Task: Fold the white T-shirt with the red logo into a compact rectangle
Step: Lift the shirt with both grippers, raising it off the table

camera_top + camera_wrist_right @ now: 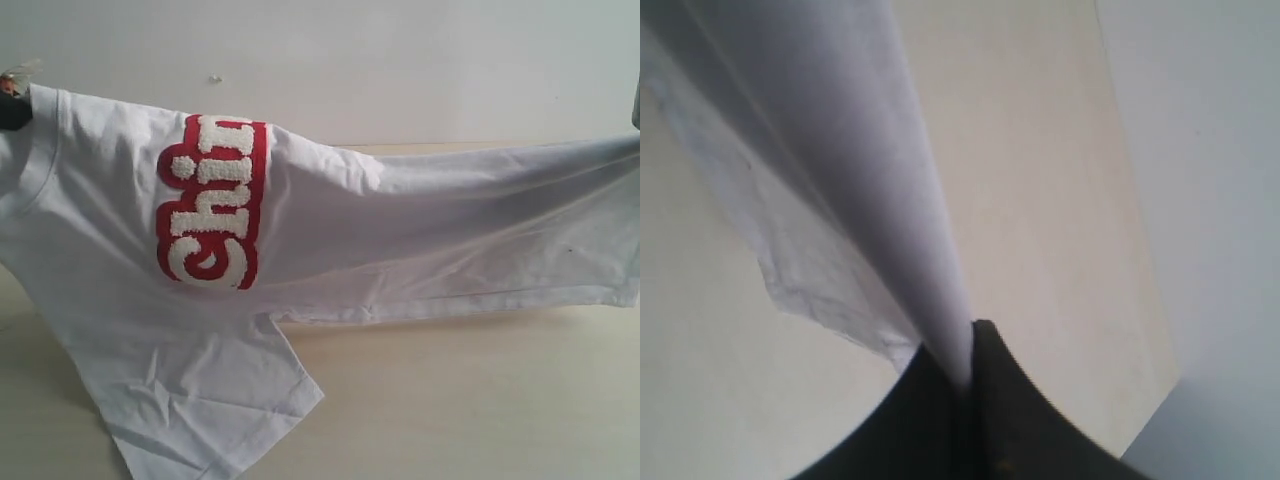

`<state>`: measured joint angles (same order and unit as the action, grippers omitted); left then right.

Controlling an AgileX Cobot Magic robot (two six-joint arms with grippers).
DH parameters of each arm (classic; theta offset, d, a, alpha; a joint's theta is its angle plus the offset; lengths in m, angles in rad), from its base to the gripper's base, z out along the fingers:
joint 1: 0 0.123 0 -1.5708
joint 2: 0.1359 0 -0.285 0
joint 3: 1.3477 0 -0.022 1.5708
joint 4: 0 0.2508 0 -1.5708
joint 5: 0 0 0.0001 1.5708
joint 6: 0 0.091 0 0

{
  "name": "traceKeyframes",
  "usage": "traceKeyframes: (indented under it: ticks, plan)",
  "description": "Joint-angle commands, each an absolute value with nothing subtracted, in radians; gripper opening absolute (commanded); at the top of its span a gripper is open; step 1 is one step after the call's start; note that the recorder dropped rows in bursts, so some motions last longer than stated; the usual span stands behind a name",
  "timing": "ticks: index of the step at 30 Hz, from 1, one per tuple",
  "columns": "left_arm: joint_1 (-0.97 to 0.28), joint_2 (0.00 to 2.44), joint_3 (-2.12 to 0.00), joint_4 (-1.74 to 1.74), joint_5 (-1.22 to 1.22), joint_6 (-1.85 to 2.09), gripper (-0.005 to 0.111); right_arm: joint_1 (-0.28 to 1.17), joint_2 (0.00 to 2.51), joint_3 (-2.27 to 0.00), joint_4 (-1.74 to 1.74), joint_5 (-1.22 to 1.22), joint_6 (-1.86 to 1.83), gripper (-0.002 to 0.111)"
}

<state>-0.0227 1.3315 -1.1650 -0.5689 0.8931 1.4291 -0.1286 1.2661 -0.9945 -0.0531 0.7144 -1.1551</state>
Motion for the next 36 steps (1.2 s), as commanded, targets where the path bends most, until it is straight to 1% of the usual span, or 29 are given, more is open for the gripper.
traceKeyframes:
  ticks: [1,13,20,28,34,36]
  plan:
    - [-0.019,1.263,-1.174,-0.584,0.895,1.416,0.000,-0.134,1.221,-0.996,0.000,0.712,-1.149,0.000]
    - [-0.019,1.133,-1.174,-0.574,0.908,1.363,0.000,-0.134,1.115,-0.994,0.086,0.779,-1.137,0.000]
    - [-0.019,1.062,-1.174,-0.601,1.082,1.345,0.000,-0.134,1.080,-0.994,0.211,0.928,-1.130,0.000]
    - [-0.019,0.944,-1.174,-0.564,1.221,1.217,0.000,-0.129,0.938,-0.994,0.259,1.089,-1.113,0.000]
    - [-0.019,0.842,-1.174,-0.561,1.221,1.145,0.000,-0.089,0.824,-0.994,0.251,1.220,-1.059,0.000]
    - [-0.019,0.799,-1.174,-0.561,1.221,1.112,0.000,-0.078,0.788,-0.994,0.250,1.221,-1.025,0.000]
